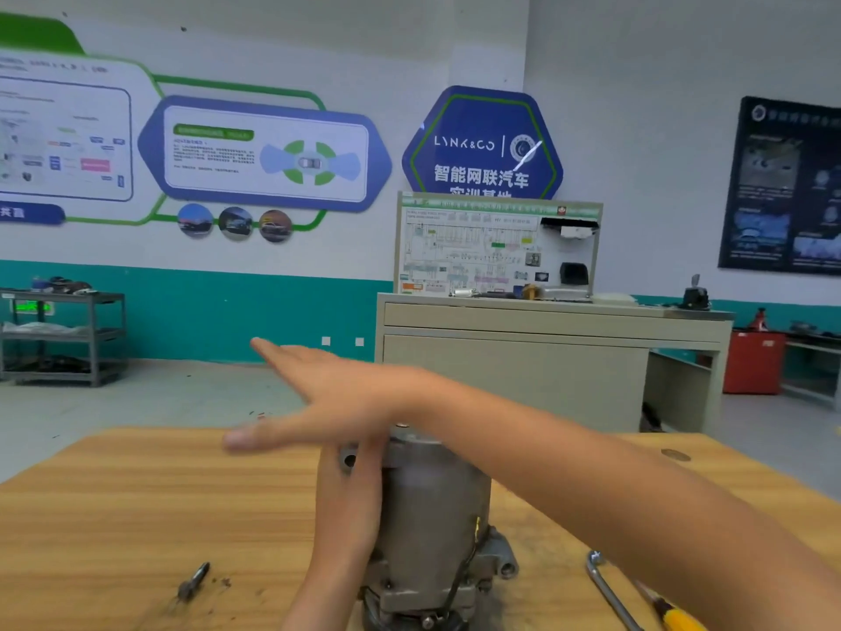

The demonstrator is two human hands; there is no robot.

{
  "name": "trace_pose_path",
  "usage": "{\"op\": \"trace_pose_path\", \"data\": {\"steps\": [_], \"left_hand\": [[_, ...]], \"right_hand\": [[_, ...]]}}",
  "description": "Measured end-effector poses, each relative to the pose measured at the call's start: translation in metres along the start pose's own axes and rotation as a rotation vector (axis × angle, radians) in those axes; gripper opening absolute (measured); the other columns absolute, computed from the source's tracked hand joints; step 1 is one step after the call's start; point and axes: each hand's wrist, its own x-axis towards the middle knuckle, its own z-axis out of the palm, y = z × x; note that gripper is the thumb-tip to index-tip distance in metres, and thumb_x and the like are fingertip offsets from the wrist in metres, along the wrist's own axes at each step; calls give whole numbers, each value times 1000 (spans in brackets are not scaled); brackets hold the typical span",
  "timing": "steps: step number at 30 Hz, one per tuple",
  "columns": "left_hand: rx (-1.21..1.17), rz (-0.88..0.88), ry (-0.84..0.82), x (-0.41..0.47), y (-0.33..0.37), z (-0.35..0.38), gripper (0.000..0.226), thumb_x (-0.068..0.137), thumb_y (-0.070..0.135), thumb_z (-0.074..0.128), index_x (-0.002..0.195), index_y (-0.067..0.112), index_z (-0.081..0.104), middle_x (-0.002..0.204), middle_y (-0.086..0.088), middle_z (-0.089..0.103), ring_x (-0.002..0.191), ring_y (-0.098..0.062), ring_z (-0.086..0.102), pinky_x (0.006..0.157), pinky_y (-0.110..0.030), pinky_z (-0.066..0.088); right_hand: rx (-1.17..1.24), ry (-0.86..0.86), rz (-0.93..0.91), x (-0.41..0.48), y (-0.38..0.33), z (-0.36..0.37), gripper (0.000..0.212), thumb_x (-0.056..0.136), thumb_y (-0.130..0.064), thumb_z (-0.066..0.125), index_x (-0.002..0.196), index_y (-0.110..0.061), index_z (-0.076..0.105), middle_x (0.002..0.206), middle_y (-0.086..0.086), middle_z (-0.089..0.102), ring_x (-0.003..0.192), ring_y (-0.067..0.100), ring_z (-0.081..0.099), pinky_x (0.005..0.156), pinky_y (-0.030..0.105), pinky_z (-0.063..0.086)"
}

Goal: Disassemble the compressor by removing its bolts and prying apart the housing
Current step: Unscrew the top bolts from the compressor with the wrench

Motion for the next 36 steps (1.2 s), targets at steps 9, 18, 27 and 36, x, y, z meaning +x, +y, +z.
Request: {"op": "trace_pose_path", "data": {"steps": [9, 18, 27, 36], "left_hand": [[-4, -63, -29, -7, -7, 3, 26, 92, 28, 52, 94, 54, 56, 119, -4, 60, 97, -16, 59, 67, -29, 47], [-1, -73, -12, -1, -2, 1, 23, 91, 19, 54, 100, 40, 56, 104, 26, 52, 93, 6, 52, 66, -13, 40], [-62, -92, -2, -1, 3, 4, 24, 91, 9, 53, 105, 28, 56, 103, 12, 56, 71, 14, 58, 50, -3, 40], [-104, 106, -89, -10, 16, 22, 31, 99, 41, 15, 101, 57, 42, 144, 36, 18, 129, -5, 36, 103, -13, 22]], "right_hand": [[-197, 1169, -50, -153, 21, 55, 38, 88, -38, 51, 107, -8, 65, 101, 4, 63, 92, 14, 60, 78, 30, 50], [3, 633, 731, -124, 178, -10, 56, 95, -53, 26, 137, -19, 44, 144, -1, 41, 134, 16, 33, 109, 37, 24], [147, -119, 537, 42, 107, -19, 71, 93, -61, 19, 148, -21, -1, 155, 5, -13, 142, 21, -12, 112, 45, -8], [360, 626, -156, -62, -11, 38, 31, 89, -47, 50, 88, -21, 67, 79, -14, 60, 78, 4, 55, 70, 18, 42]]}}
